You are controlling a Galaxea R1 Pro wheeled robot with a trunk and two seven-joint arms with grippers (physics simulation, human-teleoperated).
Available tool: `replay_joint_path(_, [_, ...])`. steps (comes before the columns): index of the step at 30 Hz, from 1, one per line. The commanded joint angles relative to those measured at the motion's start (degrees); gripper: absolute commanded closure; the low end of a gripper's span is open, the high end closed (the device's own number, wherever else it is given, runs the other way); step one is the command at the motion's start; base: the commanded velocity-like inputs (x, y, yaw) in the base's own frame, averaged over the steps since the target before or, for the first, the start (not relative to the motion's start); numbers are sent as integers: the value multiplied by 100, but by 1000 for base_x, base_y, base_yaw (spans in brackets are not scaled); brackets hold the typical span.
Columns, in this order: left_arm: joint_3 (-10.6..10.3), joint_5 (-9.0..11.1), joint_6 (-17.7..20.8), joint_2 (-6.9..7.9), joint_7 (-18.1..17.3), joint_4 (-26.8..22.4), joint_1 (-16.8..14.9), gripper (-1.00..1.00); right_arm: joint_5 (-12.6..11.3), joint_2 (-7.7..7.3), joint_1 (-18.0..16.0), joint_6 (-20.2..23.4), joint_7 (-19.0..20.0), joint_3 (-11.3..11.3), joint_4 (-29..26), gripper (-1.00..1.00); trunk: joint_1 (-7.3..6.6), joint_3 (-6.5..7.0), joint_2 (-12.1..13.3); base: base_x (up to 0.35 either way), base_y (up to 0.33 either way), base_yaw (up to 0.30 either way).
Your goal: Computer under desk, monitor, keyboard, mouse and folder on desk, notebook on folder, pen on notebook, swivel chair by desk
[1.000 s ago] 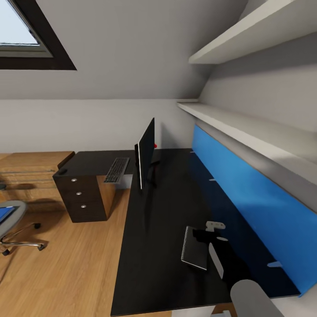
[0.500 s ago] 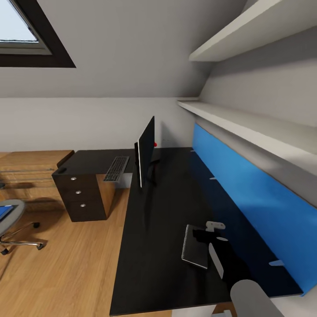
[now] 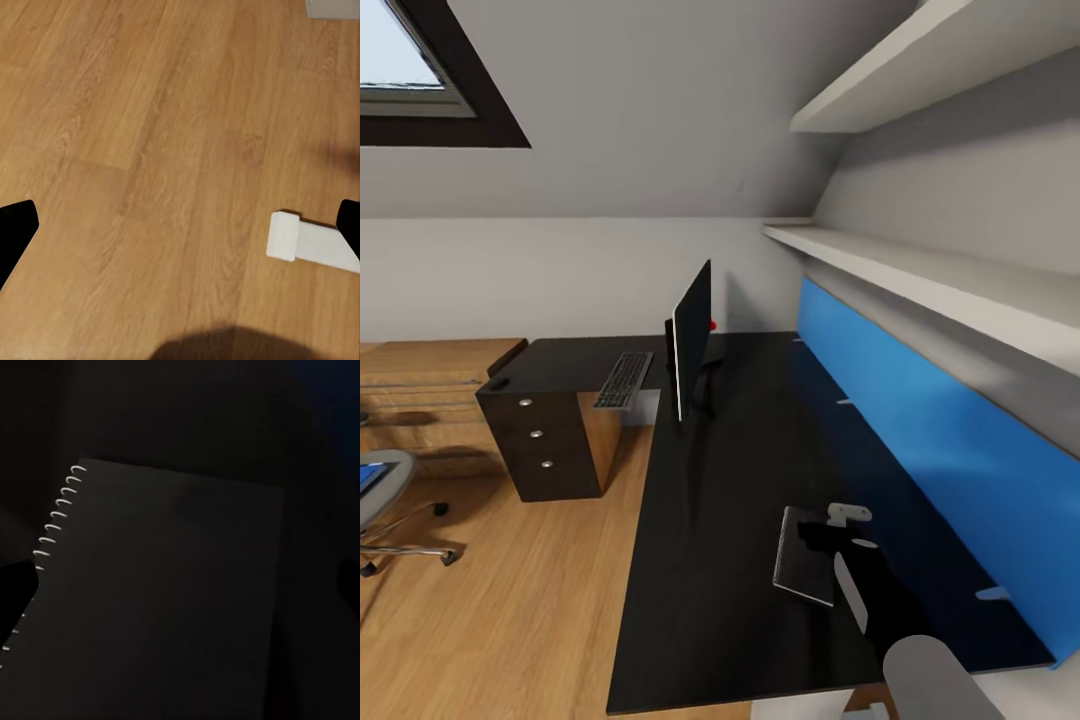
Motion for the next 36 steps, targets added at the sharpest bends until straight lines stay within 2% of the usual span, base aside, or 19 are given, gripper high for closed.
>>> replay_joint_path(1, [34,-17,-14,-4,3,2,-4,-100,28,6,-3,32,1,-18,-9,-100,23,-25,-46,0,0,0])
replay_joint_path(21, [34,-15,-12,-4,10,0,-4,-100,28,6,-3,30,1,-18,-7,-100,462,-384,-848,0,0,0])
replay_joint_path(36, [34,-17,-21,-4,-9,-7,-4,-100,28,6,-3,30,1,-18,-7,-100,484,-402,-888,0,0,0])
